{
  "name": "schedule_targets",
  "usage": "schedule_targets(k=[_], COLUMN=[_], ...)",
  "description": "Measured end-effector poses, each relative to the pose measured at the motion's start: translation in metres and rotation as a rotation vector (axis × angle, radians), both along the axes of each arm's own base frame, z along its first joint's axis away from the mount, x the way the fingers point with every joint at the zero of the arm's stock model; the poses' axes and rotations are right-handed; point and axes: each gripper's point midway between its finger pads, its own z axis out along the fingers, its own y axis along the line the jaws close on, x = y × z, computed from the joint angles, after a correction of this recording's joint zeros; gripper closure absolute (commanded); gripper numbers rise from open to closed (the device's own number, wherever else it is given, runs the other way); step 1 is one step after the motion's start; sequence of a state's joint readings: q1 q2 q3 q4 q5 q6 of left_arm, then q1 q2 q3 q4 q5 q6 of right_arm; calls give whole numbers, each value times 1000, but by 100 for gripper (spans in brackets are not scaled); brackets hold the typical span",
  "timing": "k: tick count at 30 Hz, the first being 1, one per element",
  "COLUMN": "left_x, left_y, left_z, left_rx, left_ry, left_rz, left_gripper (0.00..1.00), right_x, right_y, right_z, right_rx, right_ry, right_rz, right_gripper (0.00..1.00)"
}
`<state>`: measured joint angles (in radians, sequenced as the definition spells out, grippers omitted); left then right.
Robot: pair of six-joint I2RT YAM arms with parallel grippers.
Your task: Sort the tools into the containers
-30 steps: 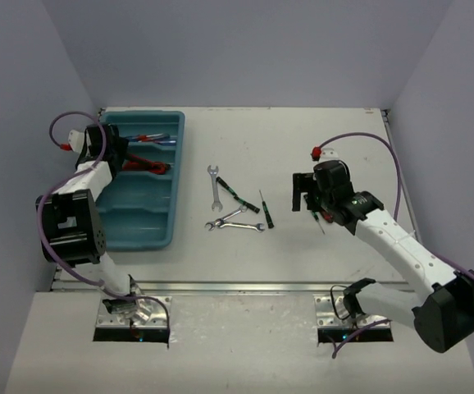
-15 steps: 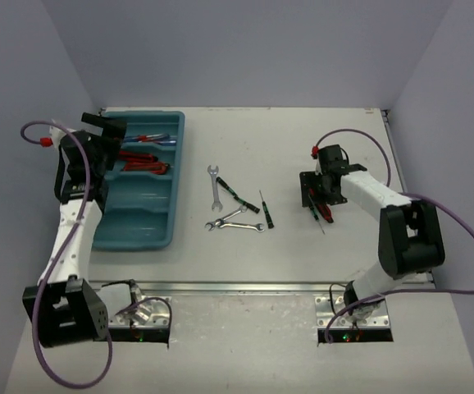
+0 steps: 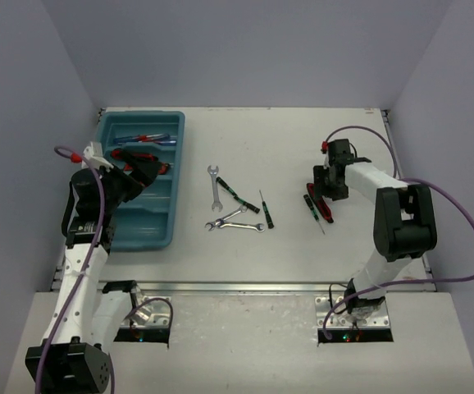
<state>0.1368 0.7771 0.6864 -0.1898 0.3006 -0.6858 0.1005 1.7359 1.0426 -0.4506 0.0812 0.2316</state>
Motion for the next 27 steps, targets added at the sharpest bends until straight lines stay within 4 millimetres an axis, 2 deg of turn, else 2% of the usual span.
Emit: schedule_targets(k=[5,8,14,22,27], left_x=[-11,-13,-18,-21,-22], left_y=[-8,-9,-14,-18,-20], left_z=[-9,-15,-29,-39,-41], left_rx=[44,70,78,72,70], left_ry=[18,30,63,84,88], left_rz=[-67,-95,-134,-160,-166], left_gripper=[0,0,0,0,0], right_x=[0,0,-1,-6,-3], right_y=[-8,-5,1,15,11], right_z=[-5,-15,-18,-31,-30], right_rx=[6,16,34,83,69], right_ry=[3,23,35,78,61], right_rz=[-14,-7,0,-1,-29], right_gripper=[51,54,55,72,85])
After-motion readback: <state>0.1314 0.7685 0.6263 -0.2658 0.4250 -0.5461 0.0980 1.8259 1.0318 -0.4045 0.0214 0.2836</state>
